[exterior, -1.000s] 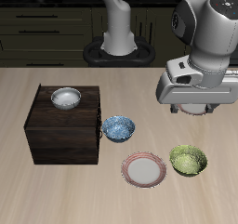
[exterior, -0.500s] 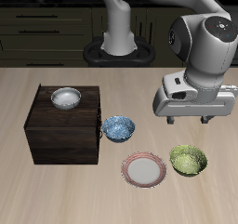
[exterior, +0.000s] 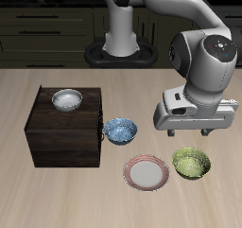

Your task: Place the green bowl on the plate next to the green bowl

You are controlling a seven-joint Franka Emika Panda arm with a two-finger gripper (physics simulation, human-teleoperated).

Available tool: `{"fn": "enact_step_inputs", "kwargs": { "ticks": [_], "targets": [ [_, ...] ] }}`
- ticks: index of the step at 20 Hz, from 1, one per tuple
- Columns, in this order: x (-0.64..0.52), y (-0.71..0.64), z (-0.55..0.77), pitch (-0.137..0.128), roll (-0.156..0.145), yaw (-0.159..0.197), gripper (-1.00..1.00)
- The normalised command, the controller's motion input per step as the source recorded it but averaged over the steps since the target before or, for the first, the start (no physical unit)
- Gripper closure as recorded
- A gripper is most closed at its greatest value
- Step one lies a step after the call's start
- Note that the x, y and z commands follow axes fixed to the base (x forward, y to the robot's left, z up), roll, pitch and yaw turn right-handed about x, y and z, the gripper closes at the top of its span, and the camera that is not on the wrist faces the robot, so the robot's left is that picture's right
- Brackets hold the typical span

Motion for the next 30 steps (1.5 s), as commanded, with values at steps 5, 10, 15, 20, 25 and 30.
{"fn": "enact_step_inputs", "kwargs": {
  "ticks": [5, 10, 15, 20, 25, 30],
  "targets": [
    [0.0, -0.01, -0.27, 0.032, -0.005, -0.011, -1.0],
    [0.01, -0.01, -0.3, 0.032, -0.009, -0.01, -1.0],
    [-0.02, 0.02, -0.2, 0.008, 0.009, -0.013, -1.0],
    [0.03, -0.04, -0.2, 0.019, -0.005, -0.008, -1.0],
    [0.01, -0.08, -0.14, 0.01, -0.006, -0.006, -1.0],
    [0.0, -0.1, -0.18, 0.011, -0.012, 0.009, -1.0]
  ]
}}
